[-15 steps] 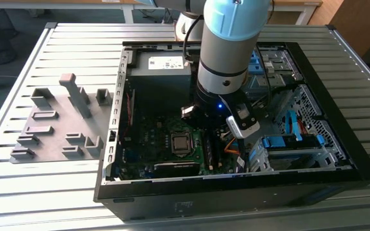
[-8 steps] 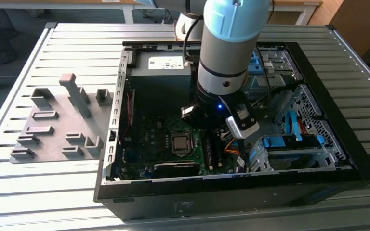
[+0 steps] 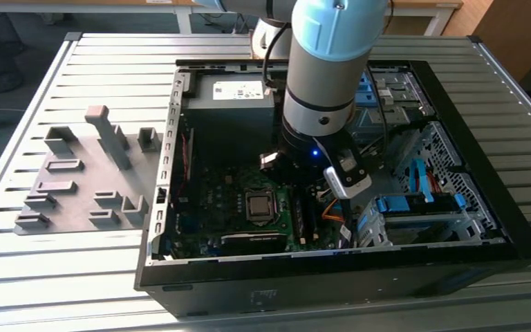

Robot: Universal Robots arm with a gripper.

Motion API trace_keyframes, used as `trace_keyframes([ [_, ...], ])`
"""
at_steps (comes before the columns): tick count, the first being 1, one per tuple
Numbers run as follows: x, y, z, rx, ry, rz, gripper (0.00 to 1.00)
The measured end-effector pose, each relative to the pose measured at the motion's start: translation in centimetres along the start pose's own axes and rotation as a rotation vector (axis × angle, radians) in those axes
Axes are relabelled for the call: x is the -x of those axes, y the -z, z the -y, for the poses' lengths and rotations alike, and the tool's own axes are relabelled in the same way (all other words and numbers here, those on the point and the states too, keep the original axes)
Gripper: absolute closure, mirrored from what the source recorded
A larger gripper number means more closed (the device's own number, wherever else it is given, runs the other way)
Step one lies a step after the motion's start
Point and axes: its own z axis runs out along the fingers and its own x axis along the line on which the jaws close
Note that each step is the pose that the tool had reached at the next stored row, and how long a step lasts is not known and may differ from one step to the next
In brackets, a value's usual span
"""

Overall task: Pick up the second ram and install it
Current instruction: 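Press down the second ram until it locks into place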

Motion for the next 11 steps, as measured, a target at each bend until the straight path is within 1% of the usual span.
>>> trace_keyframes([
  [5,-0.01,-0.14,-0.07,0.0032,0.0,-0.0001,0.86],
  [11,-0.01,-0.17,-0.07,0.0034,0.0,-0.0001,0.86],
])
